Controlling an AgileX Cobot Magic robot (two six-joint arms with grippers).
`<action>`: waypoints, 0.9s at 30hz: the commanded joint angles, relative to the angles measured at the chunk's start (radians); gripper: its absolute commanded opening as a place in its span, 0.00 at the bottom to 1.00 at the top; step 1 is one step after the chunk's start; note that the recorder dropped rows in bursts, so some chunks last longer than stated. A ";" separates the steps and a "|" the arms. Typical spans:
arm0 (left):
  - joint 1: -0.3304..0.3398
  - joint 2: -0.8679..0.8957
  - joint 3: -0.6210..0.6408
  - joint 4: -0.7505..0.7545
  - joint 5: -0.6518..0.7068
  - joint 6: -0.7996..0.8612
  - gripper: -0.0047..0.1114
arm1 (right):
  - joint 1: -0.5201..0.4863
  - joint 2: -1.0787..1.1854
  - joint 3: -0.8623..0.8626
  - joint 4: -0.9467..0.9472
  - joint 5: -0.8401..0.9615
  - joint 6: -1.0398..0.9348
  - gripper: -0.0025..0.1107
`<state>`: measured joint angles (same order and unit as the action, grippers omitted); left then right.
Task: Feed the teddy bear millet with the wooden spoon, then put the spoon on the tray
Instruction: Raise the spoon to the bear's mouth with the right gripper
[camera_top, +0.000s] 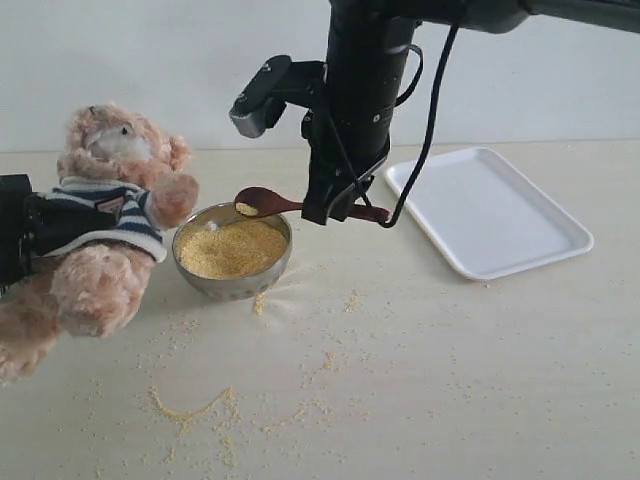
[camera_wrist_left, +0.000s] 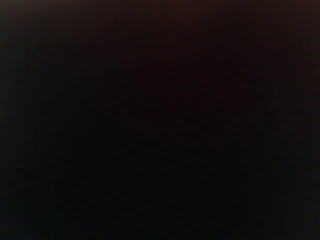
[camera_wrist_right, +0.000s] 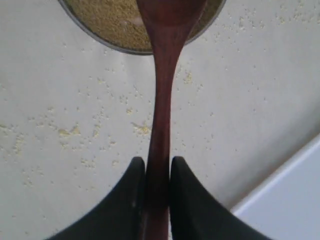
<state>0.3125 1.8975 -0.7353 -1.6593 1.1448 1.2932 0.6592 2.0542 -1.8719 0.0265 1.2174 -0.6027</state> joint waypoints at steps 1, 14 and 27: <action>0.002 -0.006 0.044 0.046 0.033 -0.045 0.08 | -0.011 -0.047 -0.004 0.072 0.004 0.027 0.02; -0.104 -0.006 0.114 -0.003 0.062 -0.048 0.08 | 0.094 -0.018 -0.176 0.167 -0.010 0.123 0.02; -0.104 -0.006 0.114 -0.037 0.076 -0.048 0.08 | 0.321 -0.008 -0.066 -0.613 -0.071 0.170 0.02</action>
<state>0.2125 1.8975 -0.6251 -1.6774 1.1822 1.2499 0.9775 2.0521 -1.9733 -0.5205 1.1500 -0.4559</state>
